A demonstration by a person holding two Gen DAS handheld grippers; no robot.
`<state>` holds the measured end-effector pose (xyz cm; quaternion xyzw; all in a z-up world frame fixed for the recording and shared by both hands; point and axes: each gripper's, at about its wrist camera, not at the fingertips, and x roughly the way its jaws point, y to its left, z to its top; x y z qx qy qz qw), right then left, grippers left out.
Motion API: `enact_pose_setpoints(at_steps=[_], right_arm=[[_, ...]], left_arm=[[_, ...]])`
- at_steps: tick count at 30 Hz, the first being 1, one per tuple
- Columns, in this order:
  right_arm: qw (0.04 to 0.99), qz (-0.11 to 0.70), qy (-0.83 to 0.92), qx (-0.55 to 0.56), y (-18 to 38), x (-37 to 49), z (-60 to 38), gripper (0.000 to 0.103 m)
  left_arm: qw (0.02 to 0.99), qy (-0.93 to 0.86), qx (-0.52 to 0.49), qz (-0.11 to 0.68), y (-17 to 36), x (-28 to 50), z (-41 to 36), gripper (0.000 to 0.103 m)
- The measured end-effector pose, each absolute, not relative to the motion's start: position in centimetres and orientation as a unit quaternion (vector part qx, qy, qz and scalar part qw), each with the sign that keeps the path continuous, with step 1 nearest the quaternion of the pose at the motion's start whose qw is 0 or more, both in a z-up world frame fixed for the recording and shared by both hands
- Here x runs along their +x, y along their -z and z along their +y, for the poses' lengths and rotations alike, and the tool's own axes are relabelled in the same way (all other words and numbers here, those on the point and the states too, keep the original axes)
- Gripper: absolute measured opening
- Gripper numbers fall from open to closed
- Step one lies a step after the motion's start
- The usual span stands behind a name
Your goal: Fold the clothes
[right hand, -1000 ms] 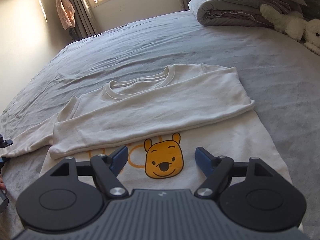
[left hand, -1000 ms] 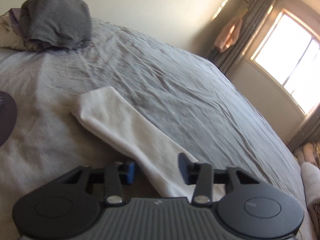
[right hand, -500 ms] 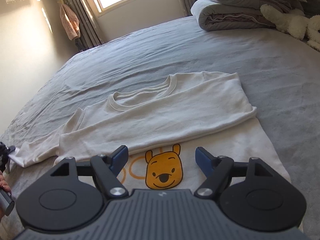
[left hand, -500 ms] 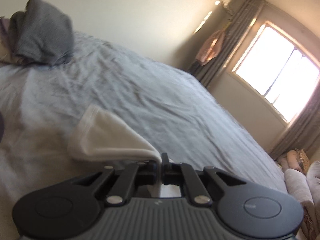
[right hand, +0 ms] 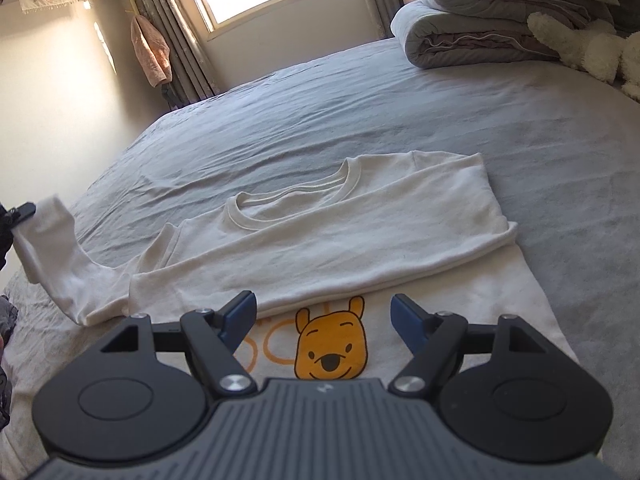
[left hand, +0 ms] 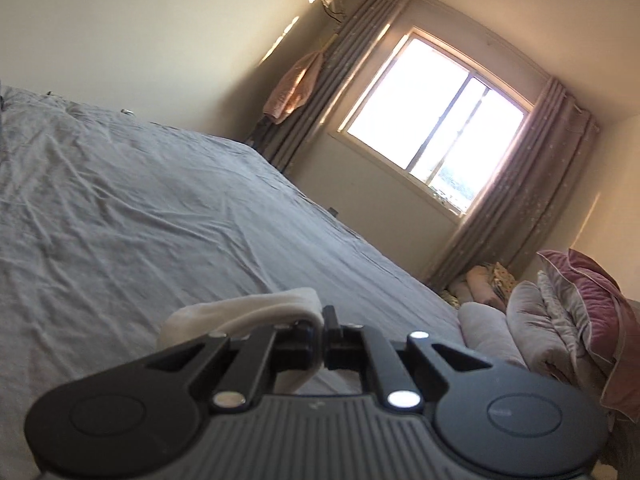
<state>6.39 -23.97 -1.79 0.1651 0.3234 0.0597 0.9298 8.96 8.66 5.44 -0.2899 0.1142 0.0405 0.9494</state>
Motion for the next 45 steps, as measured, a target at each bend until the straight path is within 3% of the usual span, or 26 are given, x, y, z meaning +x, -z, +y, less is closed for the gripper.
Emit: enact_pose_setpoints(at_steps=[11, 23, 31, 35, 37, 40, 45], right_arm=[[0.929, 0.313, -0.051, 0.191, 1.4, 6.3, -25.5, 0.078], [0.923, 0.314, -0.025, 0.221, 1.5, 6.4, -27.7, 0.078], [0.920, 0.324, -0.029, 0.218, 1.7, 6.4, -27.6, 0.078], [0.919, 0.328, -0.032, 0.216, 1.7, 6.5, -27.4, 0.078], [0.919, 0.328, -0.033, 0.215, 1.7, 6.5, -27.4, 0.078], [0.919, 0.329, -0.035, 0.216, 1.7, 6.6, -27.4, 0.078], [0.919, 0.327, -0.038, 0.217, 1.7, 6.5, -27.3, 0.078]], left_arm=[[0.956, 0.085, -0.230, 0.163, -5.1, 9.4, 0.8, 0.004], [0.937, 0.167, -0.142, 0.271, 0.5, 9.3, -5.4, 0.004], [0.922, 0.170, -0.149, 0.313, 3.7, 8.9, -5.9, 0.006], [0.918, 0.174, -0.168, 0.314, 4.1, 8.3, -5.3, 0.020], [0.917, 0.178, -0.187, 0.305, 4.0, 7.6, -4.8, 0.036], [0.922, 0.162, -0.216, 0.279, 3.7, 6.8, -3.9, 0.041], [0.929, 0.105, -0.249, 0.252, 3.6, 7.1, -2.8, 0.040]])
